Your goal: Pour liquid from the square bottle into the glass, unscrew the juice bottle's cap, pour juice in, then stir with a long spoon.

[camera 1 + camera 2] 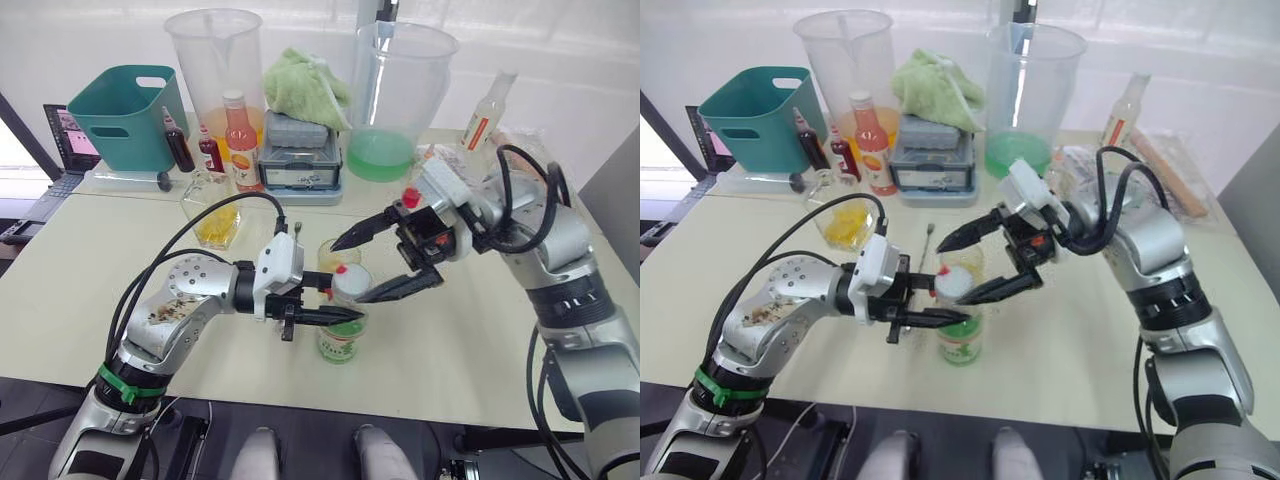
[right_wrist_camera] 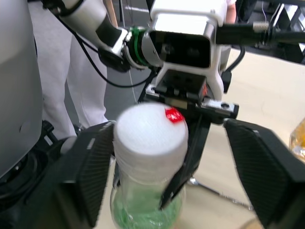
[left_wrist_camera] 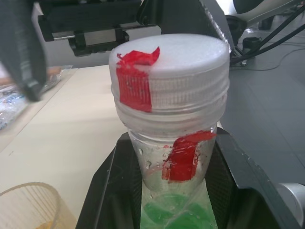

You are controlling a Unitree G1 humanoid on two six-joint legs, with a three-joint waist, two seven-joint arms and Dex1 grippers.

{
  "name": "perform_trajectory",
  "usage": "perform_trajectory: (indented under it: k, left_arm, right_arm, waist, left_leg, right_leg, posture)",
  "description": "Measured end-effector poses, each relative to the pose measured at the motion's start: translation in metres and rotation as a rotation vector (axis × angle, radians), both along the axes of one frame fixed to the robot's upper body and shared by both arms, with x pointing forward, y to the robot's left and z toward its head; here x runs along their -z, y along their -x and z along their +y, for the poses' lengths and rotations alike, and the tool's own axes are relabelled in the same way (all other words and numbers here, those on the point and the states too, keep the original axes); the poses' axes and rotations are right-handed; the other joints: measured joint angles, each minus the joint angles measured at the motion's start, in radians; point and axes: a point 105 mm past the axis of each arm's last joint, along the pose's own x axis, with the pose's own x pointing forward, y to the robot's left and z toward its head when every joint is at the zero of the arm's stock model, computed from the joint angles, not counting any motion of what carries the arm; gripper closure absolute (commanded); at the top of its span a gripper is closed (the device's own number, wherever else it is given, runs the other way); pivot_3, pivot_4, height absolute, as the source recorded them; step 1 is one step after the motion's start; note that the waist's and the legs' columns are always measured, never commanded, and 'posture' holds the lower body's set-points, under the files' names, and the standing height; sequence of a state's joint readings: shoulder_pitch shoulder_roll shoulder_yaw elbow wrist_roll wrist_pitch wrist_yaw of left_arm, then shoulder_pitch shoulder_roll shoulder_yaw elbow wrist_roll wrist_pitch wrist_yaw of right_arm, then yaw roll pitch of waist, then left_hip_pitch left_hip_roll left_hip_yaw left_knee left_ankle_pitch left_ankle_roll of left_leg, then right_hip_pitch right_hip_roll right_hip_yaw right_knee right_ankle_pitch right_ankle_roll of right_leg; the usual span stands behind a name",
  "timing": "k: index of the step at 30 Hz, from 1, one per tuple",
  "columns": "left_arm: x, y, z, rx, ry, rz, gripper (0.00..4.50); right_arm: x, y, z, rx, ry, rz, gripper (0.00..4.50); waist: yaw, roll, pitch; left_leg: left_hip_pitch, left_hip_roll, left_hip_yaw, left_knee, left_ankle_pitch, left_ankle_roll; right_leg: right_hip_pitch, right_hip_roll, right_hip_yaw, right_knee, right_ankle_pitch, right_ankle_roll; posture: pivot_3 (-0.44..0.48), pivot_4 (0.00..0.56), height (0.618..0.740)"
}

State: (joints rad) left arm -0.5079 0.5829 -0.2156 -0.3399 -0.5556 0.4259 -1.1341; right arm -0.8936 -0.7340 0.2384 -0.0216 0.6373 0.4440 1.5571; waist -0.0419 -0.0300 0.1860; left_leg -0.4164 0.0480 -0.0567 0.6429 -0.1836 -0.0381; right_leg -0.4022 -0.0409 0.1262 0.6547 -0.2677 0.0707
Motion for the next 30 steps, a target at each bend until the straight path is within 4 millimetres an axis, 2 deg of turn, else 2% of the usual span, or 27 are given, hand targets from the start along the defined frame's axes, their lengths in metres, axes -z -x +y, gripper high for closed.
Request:
perform_trajectory:
  k: [3,7,13,21,24,29,30]
  left_arm:
    - [0.000,0.000,0.000,0.006,0.000,0.001,3.10]
    - [0.000,-0.003,-0.001,0.011,0.000,0.011,3.10]
    - [0.001,-0.006,-0.004,0.037,0.000,0.026,3.10]
    - [0.001,-0.009,-0.006,0.061,0.002,0.037,3.10]
    - [0.001,-0.009,-0.006,0.064,0.002,0.036,3.10]
    - [0.001,-0.010,-0.006,0.062,0.001,0.038,3.10]
    - [0.001,-0.010,-0.006,0.062,0.001,0.038,3.10]
  right_arm:
    - [0.002,0.002,-0.015,0.083,0.012,-0.021,0.03]
    - [0.001,0.014,-0.022,0.208,-0.033,0.001,0.03]
    - [0.003,0.037,-0.005,0.335,-0.141,0.023,0.03]
    - [0.009,0.031,0.007,0.529,-0.208,0.048,0.03]
    - [0.009,0.027,0.006,0.573,-0.209,0.045,0.72]
    - [0.009,0.035,0.012,0.532,-0.229,0.097,2.55]
    - [0.009,0.035,0.012,0.532,-0.230,0.104,2.78]
  waist:
    - [-0.001,0.000,0.000]
    - [-0.002,0.000,0.000]
    - [-0.002,0.000,0.000]
    - [0.002,0.000,0.000]
    - [0.002,0.000,0.000]
    - [0.002,0.000,0.000]
    - [0.002,0.000,0.000]
  left_leg:
    - [0.000,0.000,0.000,0.000,0.000,0.000]
    - [0.000,0.000,0.000,0.000,0.000,0.000]
    - [0.000,0.000,0.000,0.000,0.000,0.000]
    - [0.000,0.000,0.000,0.000,0.000,0.000]
    - [0.000,0.000,0.000,0.000,0.000,0.000]
    - [0.000,0.000,0.000,0.000,0.000,0.000]
    - [0.000,0.000,0.000,0.000,0.000,0.000]
  right_leg:
    - [0.000,0.000,0.000,0.000,0.000,0.000]
    - [0.000,0.000,0.000,0.000,0.000,0.000]
    - [0.000,0.000,0.001,0.000,0.000,0.000]
    - [0.000,0.000,0.001,-0.001,0.000,0.000]
    - [0.000,0.000,0.001,-0.001,0.000,0.000]
    - [0.000,0.000,0.001,-0.001,0.000,0.000]
    - [0.000,0.000,0.001,-0.001,0.000,0.000]
  posture:
    - [0.000,0.150,0.723]
    - [0.000,0.150,0.723]
    - [0.000,0.150,0.723]
    - [0.000,0.150,0.723]
    - [0.000,0.150,0.723]
    - [0.000,0.150,0.723]
    - [0.000,0.150,0.723]
